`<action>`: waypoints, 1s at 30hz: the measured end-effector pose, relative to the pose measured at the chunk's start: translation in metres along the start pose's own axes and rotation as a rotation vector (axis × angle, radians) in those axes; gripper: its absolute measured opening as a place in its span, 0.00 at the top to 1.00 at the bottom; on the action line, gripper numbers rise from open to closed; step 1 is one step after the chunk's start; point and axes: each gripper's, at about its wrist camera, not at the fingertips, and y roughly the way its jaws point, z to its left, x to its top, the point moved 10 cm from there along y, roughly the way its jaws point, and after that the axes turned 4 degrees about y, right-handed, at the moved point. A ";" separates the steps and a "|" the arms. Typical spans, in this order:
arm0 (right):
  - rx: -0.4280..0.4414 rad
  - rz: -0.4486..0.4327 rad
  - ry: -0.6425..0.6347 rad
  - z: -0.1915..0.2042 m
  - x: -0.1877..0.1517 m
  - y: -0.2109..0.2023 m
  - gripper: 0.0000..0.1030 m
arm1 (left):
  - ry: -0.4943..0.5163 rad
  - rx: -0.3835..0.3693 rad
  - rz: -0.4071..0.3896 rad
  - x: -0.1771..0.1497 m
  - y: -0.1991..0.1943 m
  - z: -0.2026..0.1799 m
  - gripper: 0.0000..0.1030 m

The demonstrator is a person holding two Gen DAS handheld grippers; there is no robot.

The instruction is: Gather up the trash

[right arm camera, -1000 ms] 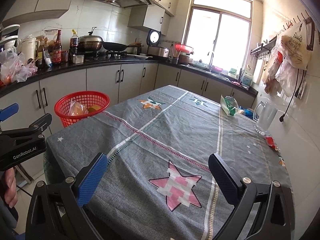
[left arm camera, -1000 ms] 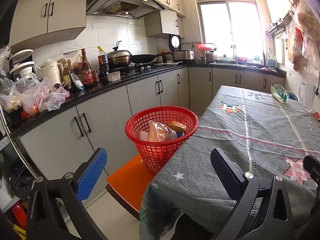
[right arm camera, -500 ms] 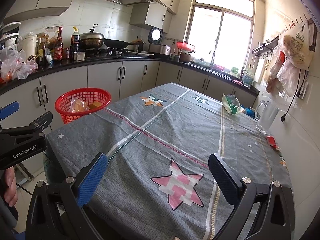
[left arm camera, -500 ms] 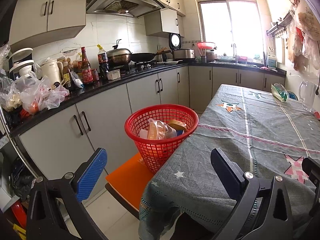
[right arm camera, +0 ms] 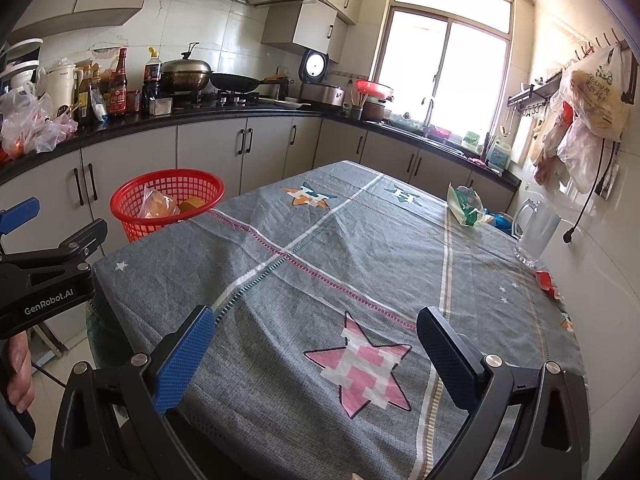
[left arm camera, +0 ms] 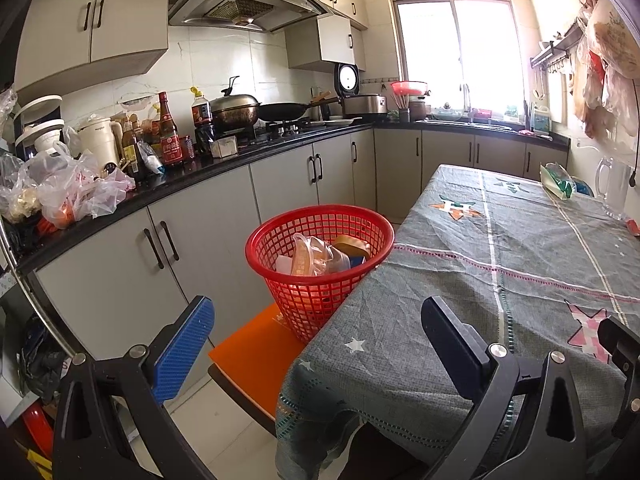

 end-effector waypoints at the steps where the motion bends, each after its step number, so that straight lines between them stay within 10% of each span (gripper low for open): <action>1: 0.000 0.002 0.000 0.000 -0.001 0.000 0.00 | 0.000 0.000 0.001 -0.001 0.000 0.000 0.00; 30: 0.013 0.027 0.007 0.001 -0.006 0.011 0.00 | 0.016 -0.014 0.011 0.002 0.006 -0.001 0.00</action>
